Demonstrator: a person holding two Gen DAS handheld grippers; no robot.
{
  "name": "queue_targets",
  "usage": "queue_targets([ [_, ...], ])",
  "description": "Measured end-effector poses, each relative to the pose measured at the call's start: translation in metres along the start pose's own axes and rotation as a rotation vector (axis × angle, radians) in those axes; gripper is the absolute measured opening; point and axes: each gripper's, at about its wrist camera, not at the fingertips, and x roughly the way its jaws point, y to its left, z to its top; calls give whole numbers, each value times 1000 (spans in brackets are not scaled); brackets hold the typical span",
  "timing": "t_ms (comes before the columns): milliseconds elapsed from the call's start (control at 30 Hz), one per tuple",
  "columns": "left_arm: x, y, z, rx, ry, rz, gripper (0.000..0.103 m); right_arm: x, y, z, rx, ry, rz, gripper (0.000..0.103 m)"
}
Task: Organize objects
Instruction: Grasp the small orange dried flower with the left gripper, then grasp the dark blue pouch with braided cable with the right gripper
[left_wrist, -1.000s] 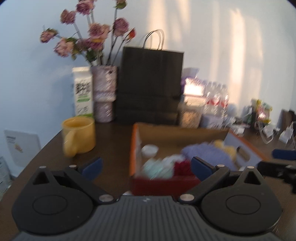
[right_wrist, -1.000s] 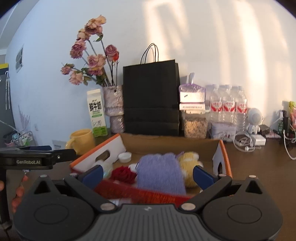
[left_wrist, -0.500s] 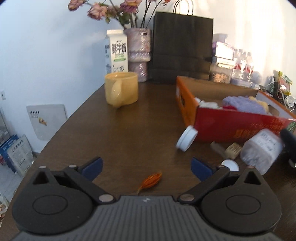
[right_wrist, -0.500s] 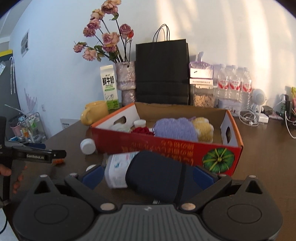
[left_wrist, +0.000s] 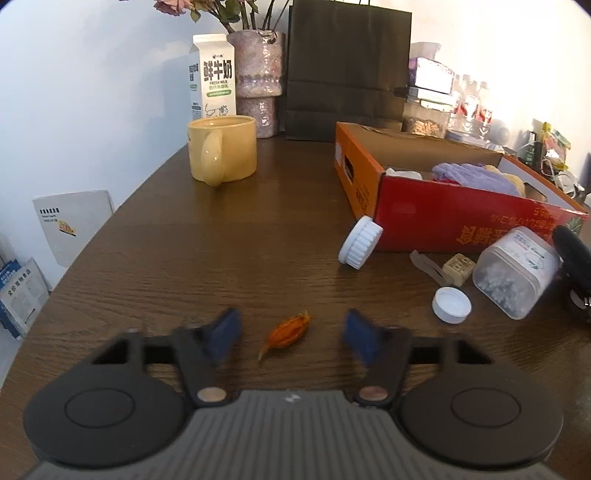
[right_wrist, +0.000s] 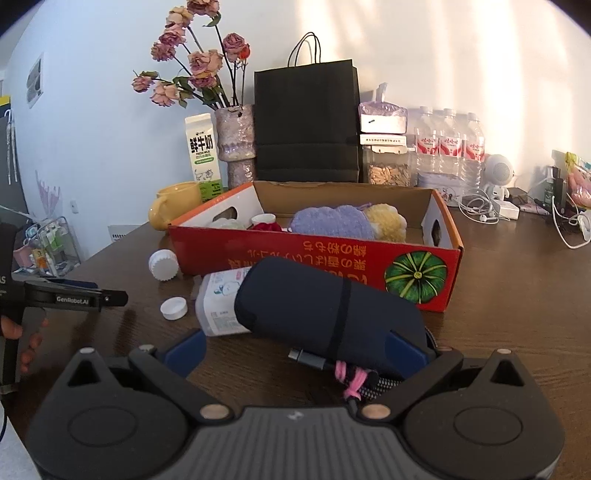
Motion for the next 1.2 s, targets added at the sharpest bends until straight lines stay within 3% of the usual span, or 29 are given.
queue_targets([
  [67, -2, 2, -1, -3, -7, -14, 14, 1, 0, -1, 2, 5, 1, 103],
  [400, -18, -2, -1, -26, -57, -55, 14, 4, 3, -6, -3, 18, 8, 103],
  [800, -33, -28, 2, 1, -99, -129, 14, 0, -18, -10, 0, 19, -46, 103],
  [967, -40, -34, 4, 7, -110, -139, 14, 8, -25, 0, -127, 41, -17, 103],
  [1200, -62, -36, -1, 9, -116, -143, 14, 38, -31, 25, -366, 109, 114, 103],
])
